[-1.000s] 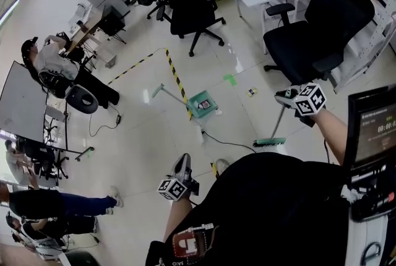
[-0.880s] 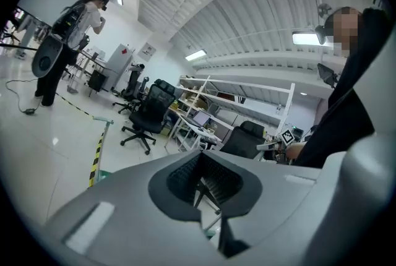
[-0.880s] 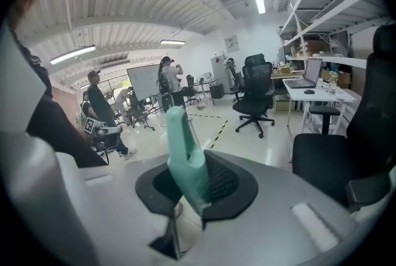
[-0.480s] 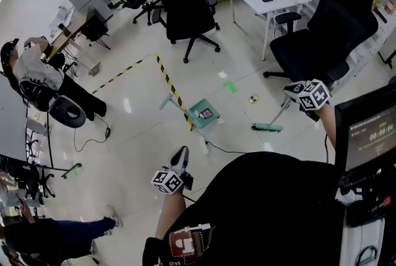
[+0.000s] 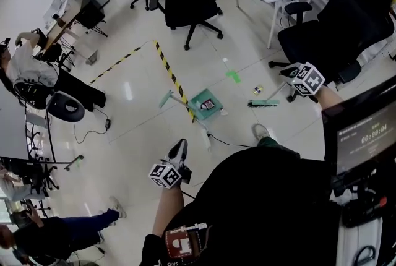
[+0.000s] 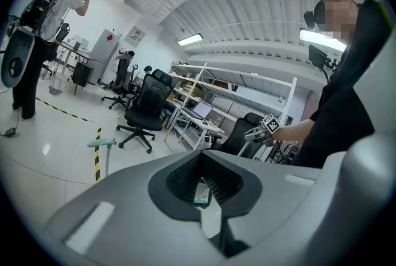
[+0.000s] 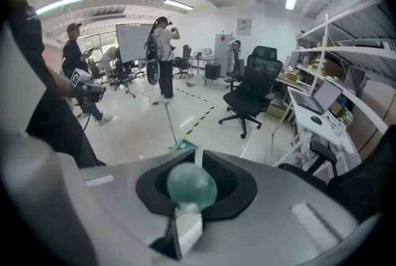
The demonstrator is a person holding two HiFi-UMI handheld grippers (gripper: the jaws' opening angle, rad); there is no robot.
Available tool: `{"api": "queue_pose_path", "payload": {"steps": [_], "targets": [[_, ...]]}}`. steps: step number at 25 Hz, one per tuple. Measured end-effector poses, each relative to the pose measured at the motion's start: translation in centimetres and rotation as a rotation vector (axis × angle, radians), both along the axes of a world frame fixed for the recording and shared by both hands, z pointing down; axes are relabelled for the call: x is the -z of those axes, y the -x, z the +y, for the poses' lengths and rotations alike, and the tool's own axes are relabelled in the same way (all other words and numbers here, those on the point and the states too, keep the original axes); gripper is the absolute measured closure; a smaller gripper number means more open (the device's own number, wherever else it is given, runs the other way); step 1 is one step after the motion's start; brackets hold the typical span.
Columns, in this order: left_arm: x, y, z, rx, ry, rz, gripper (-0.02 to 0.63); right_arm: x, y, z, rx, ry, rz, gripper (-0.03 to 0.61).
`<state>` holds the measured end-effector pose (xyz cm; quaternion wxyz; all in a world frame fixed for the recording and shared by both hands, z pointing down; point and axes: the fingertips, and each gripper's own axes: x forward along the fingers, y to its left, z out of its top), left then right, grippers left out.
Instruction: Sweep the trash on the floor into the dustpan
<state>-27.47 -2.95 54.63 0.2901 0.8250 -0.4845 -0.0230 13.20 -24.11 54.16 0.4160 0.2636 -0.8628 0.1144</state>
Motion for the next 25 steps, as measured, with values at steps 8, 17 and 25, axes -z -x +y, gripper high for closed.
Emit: {"api": "queue_pose_path", "payload": {"steps": [8, 17, 25], "targets": [[-0.2, -4.8, -6.9, 0.171, 0.057, -0.008, 0.615, -8.5, -1.6, -6.2, 0.509, 0.094, 0.178, 0.542], [-2.9, -7.0, -9.0, 0.190, 0.118, 0.029, 0.615, -16.8, -3.4, -6.4, 0.959, 0.130, 0.386, 0.542], [-4.3, -3.3, -7.4, 0.165, 0.162, 0.062, 0.615, -23.6, -1.4, -0.1, 1.471, 0.171, 0.601, 0.541]]}}
